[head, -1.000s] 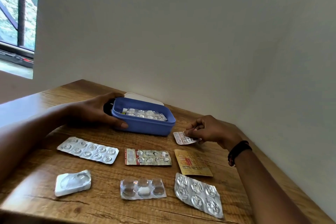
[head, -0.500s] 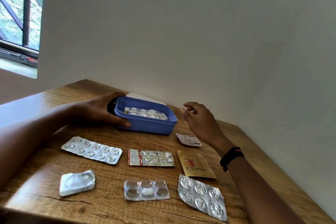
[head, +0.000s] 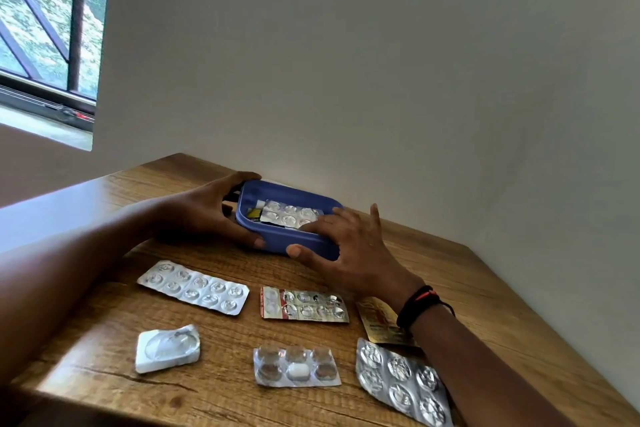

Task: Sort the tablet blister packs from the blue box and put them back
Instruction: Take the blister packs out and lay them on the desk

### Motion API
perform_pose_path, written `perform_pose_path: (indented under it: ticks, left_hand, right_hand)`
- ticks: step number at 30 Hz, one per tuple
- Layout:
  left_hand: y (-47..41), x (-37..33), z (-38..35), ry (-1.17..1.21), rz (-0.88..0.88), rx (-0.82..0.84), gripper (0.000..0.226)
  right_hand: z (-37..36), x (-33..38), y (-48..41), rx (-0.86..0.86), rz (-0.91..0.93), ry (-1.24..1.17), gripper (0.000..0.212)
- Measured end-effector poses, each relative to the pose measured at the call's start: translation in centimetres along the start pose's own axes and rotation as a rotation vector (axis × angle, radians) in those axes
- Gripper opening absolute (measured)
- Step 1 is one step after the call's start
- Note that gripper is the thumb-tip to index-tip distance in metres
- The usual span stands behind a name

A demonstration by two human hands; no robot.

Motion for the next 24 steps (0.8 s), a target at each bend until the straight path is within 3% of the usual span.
perform_pose_path:
  ticks: [16, 20, 24]
  left_hand:
    - [0.1, -0.2, 0.0, -0.016, 0.000, 0.004, 0.113]
    - [0.1, -0.1, 0.0, -0.007, 0.006, 0.012, 0.114]
    - [0.1, 0.0, 0.0, -0.013, 0.029, 0.029, 0.122]
  right_hand:
    - [0.2, -0.1, -0.5, -0.003, -0.016, -0.121, 0.085]
    - [2.5, -0.3, -0.7, -0.230, -0.001, -0.441, 0.056]
    - [4.6, -2.0, -0.3, -0.424, -0.140, -0.825, 0.006]
Point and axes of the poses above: each hand's wrist, its own y-axis away from the middle knuckle, its own z-axis out of the back of the hand, x = y × z, the point moved 5 cm from there along -y, towards the middle knuckle, and after that the axes turned 12 degrees about -y, right-handed, at the moved point
